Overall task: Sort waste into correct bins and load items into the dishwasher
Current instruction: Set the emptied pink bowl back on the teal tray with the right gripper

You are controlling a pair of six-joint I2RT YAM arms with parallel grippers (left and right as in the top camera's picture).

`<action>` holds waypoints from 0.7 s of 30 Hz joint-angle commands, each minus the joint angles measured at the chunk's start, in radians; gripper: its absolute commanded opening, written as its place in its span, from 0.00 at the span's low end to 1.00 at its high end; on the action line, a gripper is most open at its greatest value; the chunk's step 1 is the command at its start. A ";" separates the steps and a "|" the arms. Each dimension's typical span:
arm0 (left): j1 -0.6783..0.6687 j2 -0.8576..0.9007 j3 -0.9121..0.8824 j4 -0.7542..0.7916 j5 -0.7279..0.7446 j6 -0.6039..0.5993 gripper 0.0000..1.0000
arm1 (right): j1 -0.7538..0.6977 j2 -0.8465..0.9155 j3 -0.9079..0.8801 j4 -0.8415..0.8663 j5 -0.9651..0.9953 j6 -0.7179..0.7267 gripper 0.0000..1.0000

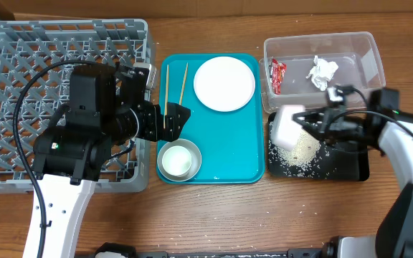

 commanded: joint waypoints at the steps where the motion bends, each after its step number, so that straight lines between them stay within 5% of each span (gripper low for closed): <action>1: 0.005 0.003 0.025 -0.003 0.011 -0.009 1.00 | 0.199 -0.125 0.121 -0.023 0.275 -0.003 0.04; 8: 0.005 0.003 0.025 -0.003 0.011 -0.009 1.00 | 0.705 -0.122 0.183 0.044 1.177 0.118 0.04; 13: 0.005 0.003 0.025 -0.003 0.011 -0.009 1.00 | 0.911 -0.010 0.183 0.180 1.424 0.126 0.04; 19: 0.005 0.003 0.025 -0.003 0.011 -0.009 1.00 | 0.946 0.110 0.183 0.231 1.490 0.177 0.04; 21: 0.005 0.003 0.025 -0.003 0.011 -0.009 1.00 | 0.946 0.114 0.183 0.224 1.483 0.177 0.16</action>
